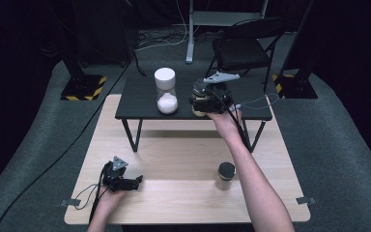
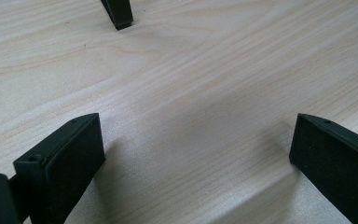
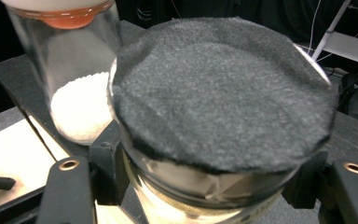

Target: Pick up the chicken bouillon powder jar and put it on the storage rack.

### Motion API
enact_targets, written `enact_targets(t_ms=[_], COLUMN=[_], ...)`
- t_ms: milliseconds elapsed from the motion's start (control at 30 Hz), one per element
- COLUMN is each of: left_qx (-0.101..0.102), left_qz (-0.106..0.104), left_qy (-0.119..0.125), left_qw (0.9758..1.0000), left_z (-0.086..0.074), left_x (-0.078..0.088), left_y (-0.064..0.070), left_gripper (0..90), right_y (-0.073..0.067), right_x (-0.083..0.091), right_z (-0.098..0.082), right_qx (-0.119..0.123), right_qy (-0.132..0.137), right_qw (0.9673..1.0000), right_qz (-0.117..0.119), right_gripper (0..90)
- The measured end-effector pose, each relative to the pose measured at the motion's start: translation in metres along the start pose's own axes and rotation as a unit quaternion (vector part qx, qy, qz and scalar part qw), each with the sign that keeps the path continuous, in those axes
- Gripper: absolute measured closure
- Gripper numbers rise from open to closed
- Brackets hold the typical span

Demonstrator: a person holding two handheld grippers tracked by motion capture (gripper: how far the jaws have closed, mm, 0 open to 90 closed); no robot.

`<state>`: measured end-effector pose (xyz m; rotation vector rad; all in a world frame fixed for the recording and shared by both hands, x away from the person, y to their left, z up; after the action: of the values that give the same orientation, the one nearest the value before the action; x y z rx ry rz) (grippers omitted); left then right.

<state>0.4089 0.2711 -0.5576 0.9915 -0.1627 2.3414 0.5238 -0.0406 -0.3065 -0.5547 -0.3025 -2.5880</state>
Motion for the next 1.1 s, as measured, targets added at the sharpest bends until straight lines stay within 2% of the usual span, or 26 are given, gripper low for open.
enact_targets(t_ms=[567,867,1100], left_qx=[0.0,0.0,0.0], left_qz=[0.0,0.0,0.0], left_qy=[0.0,0.0,0.0], left_qw=[1.0,1.0,1.0], left_z=[0.0,0.0,0.0], left_x=[0.0,0.0,0.0], left_y=[0.0,0.0,0.0], left_gripper=[2.7,2.7,2.7], right_y=[0.005,0.001,0.002], right_x=[-0.009,-0.008,-0.001], right_z=[0.002,-0.004,-0.01], right_qx=[-0.014,-0.02,-0.027], right_qy=[-0.004,-0.007,-0.005], right_qw=[0.9999,0.9997,0.9996], right_qz=[0.009,0.01,0.01], right_gripper=[30.3,19.0,14.4])
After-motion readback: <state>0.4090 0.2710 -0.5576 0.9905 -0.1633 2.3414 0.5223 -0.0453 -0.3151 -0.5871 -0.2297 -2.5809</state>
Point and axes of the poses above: each handheld gripper's, and its own axes: x roughly backward along the jaws, z roughly out of its top, y roughly to its right, the point moved 4 cm from there along -x, roughly forward along the jaws, and after that the axes turned 9 degrees about -z, right-handed, at the moved point
